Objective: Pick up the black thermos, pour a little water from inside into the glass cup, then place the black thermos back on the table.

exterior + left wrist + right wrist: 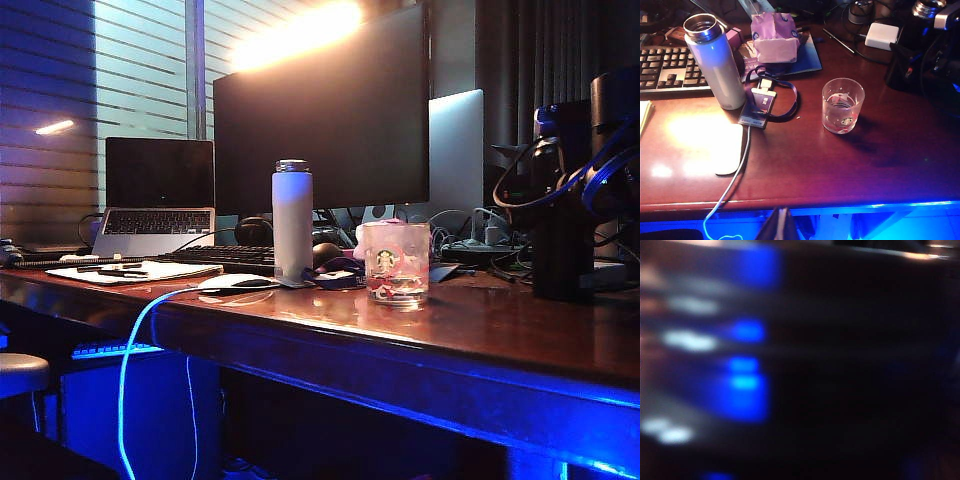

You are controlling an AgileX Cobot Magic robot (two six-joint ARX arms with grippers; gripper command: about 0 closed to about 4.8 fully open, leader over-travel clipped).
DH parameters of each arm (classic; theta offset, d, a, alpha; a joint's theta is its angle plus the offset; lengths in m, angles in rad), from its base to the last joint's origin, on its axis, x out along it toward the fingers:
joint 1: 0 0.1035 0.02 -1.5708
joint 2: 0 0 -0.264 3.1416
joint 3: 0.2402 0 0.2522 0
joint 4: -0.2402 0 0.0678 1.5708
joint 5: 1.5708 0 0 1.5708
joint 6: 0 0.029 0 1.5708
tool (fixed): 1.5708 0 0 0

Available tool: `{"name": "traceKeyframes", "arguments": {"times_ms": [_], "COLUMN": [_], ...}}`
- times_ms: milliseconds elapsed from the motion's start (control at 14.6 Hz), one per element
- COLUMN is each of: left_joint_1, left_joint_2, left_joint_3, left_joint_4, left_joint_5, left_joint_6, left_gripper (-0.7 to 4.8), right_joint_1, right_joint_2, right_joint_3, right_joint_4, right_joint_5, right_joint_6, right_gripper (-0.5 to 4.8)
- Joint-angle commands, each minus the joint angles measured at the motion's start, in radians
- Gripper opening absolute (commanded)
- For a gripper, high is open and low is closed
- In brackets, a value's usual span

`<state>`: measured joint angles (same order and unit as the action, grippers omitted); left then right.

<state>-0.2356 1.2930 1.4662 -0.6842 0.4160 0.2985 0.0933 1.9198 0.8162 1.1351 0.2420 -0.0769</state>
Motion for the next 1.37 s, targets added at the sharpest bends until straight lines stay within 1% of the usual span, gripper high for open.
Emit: {"name": "traceKeyframes", "arguments": {"times_ms": [69, 274, 343, 754, 959, 1096, 1233, 1302, 1370], "left_joint_1": [0.001, 0.001, 0.001, 0.001, 0.001, 0.001, 0.001, 0.001, 0.001], "left_joint_2": [-0.003, -0.003, -0.003, -0.003, -0.003, -0.003, -0.003, -0.003, -0.003], "left_joint_3": [0.001, 0.001, 0.001, 0.001, 0.001, 0.001, 0.001, 0.001, 0.001], "left_joint_4": [0.012, 0.012, 0.013, 0.012, 0.013, 0.011, 0.012, 0.013, 0.013], "left_joint_5": [0.004, 0.004, 0.004, 0.004, 0.004, 0.005, 0.004, 0.007, 0.007], "left_joint_6": [0.001, 0.001, 0.001, 0.001, 0.001, 0.001, 0.001, 0.001, 0.001], "left_gripper": [-0.02, -0.02, -0.02, -0.02, -0.02, -0.02, -0.02, -0.02, -0.02], "right_joint_1": [0.0, 0.0, 0.0, 0.002, 0.016, 0.054, 0.093, 0.113, 0.129], "right_joint_2": [-0.003, -0.003, -0.003, -0.03, -0.122, -0.175, -0.179, -0.179, -0.179], "right_joint_3": [0.003, 0.003, 0.003, 0.002, 0.003, 0.005, 0.021, 0.042, 0.082], "right_joint_4": [0.012, 0.009, 0.003, -0.028, -0.139, -0.151, -0.17, -0.206, -0.283], "right_joint_5": [0.006, 0.007, 0.006, 0.006, 0.002, 0.003, -0.002, -0.001, 0.001], "right_joint_6": [-0.003, -0.005, -0.005, -0.006, -0.008, -0.069, -0.135, -0.139, -0.154], "right_gripper": [3.96, 0.91, 0.04, 0.0, 0.0, 0.0, 0.0, 0.0, 0.0]}}
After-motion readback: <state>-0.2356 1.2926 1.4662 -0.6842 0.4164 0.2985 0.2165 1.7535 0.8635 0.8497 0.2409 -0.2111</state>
